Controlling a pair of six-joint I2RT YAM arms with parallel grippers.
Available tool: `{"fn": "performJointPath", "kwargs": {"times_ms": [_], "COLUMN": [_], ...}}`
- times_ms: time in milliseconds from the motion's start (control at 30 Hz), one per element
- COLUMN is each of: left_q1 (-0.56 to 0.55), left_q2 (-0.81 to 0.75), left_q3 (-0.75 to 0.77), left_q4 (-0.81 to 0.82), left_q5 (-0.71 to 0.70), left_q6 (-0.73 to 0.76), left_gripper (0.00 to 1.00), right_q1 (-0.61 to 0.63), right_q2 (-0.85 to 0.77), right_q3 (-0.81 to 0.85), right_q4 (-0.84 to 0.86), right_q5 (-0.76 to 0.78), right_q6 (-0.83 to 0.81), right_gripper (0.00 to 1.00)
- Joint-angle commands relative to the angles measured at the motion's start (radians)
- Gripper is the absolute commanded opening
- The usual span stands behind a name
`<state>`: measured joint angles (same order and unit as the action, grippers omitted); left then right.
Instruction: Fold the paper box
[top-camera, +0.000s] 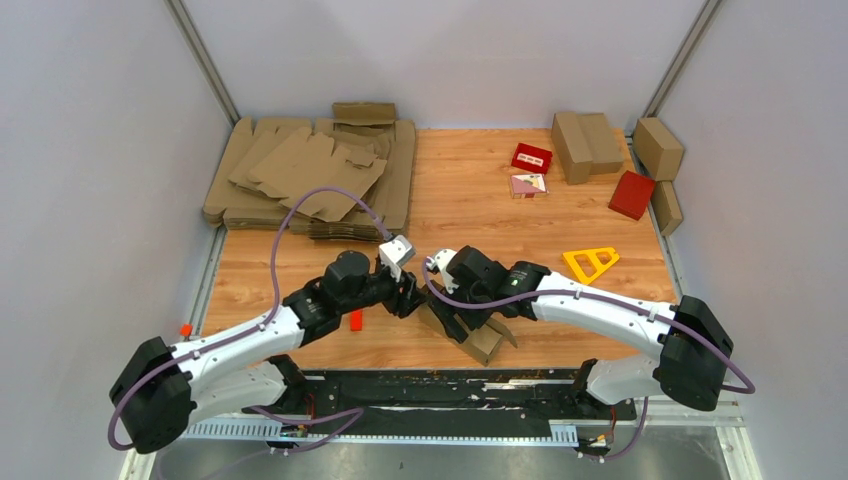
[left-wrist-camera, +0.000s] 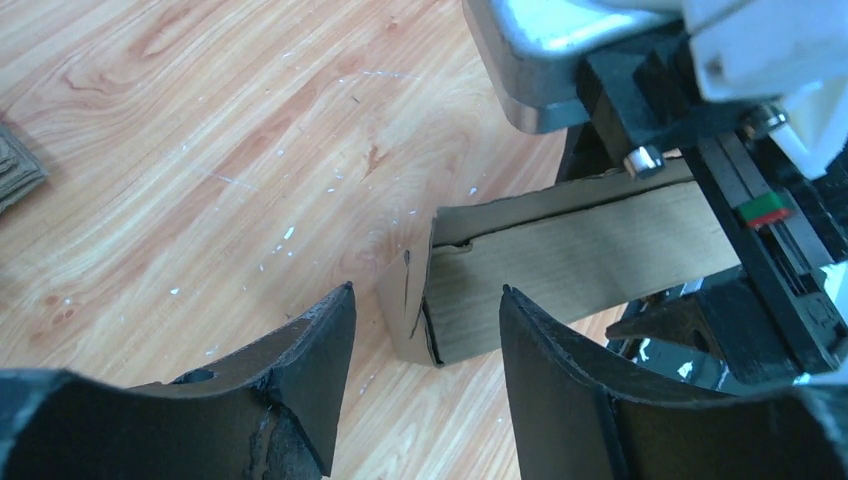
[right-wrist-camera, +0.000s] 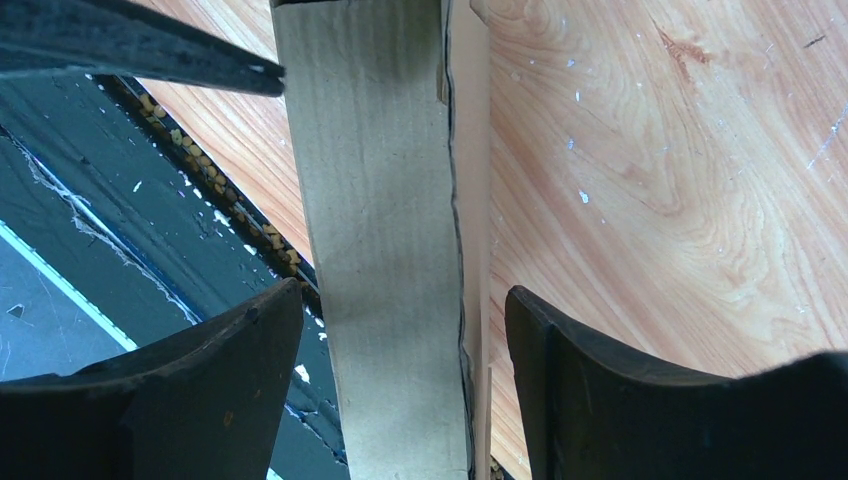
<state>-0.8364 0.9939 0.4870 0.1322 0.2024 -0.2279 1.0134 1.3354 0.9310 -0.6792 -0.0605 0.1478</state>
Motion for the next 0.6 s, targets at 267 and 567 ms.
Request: {"fn": "performJointPath", "kwargs": {"times_ms": [267,567], "left_q1": [-0.003,-0.003], "left_q2": [0.131,0.121], "left_q3": [0.125,0.118], "left_q4": [0.007,-0.023], "left_q5": [0.019,0.033], "left_q6": [0.086,-0.02], "left_gripper": [0.2,0.07], "right_q1": [0.003,0.003], "right_q2": [-0.033,-0.003], "right_q3": [-0.006,0.001], "right_q4": [0.018,0.014], "right_q5": [0.018,0.029], "right_q6": [0.014,0.017], "right_gripper": [0.74,0.73]}}
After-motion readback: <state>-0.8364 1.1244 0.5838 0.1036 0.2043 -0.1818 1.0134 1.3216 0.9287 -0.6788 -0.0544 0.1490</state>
